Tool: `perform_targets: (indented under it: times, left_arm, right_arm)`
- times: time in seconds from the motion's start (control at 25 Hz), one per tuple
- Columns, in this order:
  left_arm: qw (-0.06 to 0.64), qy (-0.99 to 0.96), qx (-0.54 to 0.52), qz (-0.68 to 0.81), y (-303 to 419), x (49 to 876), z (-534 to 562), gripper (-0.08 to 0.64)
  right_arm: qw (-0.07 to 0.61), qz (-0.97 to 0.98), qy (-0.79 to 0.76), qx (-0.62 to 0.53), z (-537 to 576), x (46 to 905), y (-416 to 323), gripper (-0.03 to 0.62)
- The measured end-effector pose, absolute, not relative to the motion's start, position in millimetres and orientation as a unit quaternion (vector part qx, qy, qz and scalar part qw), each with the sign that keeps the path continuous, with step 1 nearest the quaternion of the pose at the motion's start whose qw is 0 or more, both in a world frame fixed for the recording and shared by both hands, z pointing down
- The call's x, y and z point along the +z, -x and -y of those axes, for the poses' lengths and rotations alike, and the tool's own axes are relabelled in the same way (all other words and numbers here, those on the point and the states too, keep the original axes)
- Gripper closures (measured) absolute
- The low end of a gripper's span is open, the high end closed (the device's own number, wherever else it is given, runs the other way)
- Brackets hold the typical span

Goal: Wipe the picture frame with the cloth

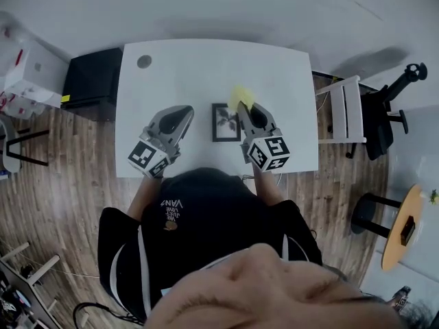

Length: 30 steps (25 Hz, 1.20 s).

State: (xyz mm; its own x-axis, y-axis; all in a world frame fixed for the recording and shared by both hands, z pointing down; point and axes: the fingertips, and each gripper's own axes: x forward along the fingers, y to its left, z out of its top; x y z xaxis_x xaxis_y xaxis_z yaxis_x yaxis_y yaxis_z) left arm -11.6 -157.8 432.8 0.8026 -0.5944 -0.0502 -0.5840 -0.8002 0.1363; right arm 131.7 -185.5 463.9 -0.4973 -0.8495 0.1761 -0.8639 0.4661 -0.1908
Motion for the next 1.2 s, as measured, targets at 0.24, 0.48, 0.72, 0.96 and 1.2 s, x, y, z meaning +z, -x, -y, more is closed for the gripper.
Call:
perform_targets:
  times: [0.24,0.48,0.72,0.96,1.2]
  left_arm:
    - [0.06,-0.944,-0.045,0.321,13.2,436.0,157.9,0.545]
    - [0.054,-0.943,-0.044,0.325,20.2,435.2,158.1,0.544]
    - [0.059,-0.942,-0.048,0.326,20.7,436.8,158.7,0.545]
    - [0.06,-0.944,-0.042,0.323,17.8,441.4,156.7,0.545]
    - [0.062,-0.944,-0.027,0.322,16.2,444.9,155.2,0.545]
  right_arm:
    - [0.03,0.859,-0.487,0.155,194.9,483.4,-125.5,0.549]
    - [0.052,0.855,-0.483,0.179,200.1,512.8,-119.6,0.549]
    - [0.08,0.855,-0.476,0.188,196.4,539.1,-110.8,0.549]
    - [0.096,0.852,-0.461,0.228,193.8,569.1,-104.6,0.549]
    - [0.125,0.854,-0.442,0.246,195.0,590.8,-97.9,0.549]
